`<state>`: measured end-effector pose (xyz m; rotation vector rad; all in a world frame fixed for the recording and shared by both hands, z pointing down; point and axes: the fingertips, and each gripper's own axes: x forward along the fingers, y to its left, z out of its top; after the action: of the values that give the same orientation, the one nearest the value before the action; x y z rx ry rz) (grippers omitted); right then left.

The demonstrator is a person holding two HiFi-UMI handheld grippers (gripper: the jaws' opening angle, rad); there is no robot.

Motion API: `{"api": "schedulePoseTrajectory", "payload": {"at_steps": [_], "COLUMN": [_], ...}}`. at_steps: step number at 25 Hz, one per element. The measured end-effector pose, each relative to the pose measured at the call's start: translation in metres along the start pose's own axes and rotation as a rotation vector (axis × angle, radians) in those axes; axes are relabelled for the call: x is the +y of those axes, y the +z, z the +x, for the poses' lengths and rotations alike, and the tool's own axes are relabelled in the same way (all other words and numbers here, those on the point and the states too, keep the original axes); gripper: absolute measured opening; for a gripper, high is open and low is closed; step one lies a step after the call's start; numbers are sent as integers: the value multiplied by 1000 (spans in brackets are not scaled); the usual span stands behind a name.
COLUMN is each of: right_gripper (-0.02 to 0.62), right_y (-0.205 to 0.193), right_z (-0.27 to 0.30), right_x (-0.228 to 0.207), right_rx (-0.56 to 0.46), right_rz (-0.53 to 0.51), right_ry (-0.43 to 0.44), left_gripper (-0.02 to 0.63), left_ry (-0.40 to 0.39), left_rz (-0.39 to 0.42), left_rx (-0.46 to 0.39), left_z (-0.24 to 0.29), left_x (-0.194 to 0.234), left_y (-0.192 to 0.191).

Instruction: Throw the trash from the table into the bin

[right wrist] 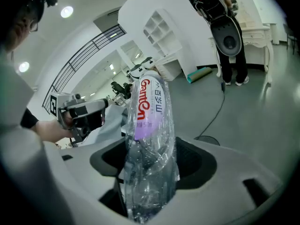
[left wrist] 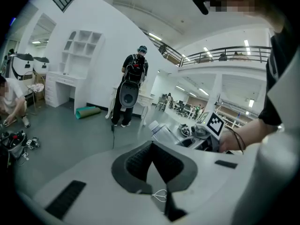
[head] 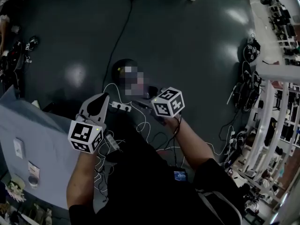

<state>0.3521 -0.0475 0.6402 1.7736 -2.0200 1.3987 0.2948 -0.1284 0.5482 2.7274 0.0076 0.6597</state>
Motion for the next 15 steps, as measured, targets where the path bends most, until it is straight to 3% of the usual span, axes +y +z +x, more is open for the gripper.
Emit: {"api": "schedulePoseTrajectory", "payload": {"at_steps": [9,15], "right_gripper": [295,295], "right_y": [-65,-101], "right_z": [98,150], "right_x": [-95,-155], "right_rx": [51,98], "right_rz": [190,231], "right_ry": [-9,-27], "left_gripper": [14,14], "left_ry": [-37,-22], "left_rz": [-53,-119], "left_rx": [113,123], "left_z": [88,149], "left_x": [58,83], "left_y": [-94,-140]}}
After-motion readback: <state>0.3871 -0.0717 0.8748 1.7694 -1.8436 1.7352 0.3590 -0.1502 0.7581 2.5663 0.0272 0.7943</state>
